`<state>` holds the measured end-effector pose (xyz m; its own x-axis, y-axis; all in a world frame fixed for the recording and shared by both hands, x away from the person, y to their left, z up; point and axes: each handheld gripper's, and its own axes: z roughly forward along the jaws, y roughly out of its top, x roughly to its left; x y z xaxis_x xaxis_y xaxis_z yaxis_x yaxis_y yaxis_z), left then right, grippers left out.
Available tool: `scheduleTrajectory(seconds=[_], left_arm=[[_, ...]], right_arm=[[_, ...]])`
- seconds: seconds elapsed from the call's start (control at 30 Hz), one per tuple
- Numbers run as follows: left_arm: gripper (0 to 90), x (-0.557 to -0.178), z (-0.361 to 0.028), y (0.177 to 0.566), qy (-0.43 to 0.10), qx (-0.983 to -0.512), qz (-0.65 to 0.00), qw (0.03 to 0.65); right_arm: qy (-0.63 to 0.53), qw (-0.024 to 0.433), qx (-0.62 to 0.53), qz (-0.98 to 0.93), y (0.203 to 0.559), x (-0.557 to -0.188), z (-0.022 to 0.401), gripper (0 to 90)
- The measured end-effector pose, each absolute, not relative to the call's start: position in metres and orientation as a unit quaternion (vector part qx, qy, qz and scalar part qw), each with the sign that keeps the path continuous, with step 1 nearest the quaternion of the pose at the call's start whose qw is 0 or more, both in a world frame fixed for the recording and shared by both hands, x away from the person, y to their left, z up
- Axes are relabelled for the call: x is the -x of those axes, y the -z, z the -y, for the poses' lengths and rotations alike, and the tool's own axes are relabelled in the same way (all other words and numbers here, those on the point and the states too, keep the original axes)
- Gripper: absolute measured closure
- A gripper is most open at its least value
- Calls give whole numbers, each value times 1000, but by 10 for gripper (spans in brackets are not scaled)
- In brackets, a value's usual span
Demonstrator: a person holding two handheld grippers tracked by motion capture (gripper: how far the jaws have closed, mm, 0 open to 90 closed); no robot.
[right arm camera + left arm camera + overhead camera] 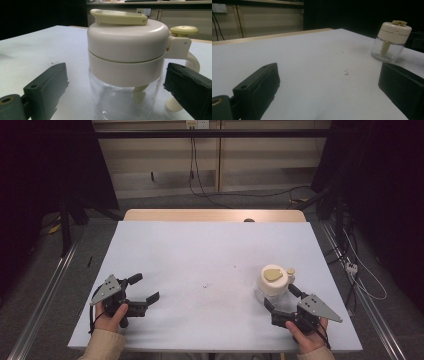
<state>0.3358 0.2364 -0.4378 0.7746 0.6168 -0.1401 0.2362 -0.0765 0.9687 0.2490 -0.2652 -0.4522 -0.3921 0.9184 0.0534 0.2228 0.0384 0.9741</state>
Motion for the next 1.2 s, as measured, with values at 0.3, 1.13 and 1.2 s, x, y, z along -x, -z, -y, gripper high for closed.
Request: scheduleTrajectory(seconds=[0.3,1.13,1.2], left_arm=[[32,-335,-237,438,-159,-720,-295,608],[34,-336,-234,438,-160,-723,-293,604],[34,-336,-234,438,-160,-724,-293,604]], right_arm=[[-529,321,-448,-645,453,-250,264,43],[-515,322,-457,-650,455,-255,266,42],[-514,324,-458,-649,455,-256,265,43]])
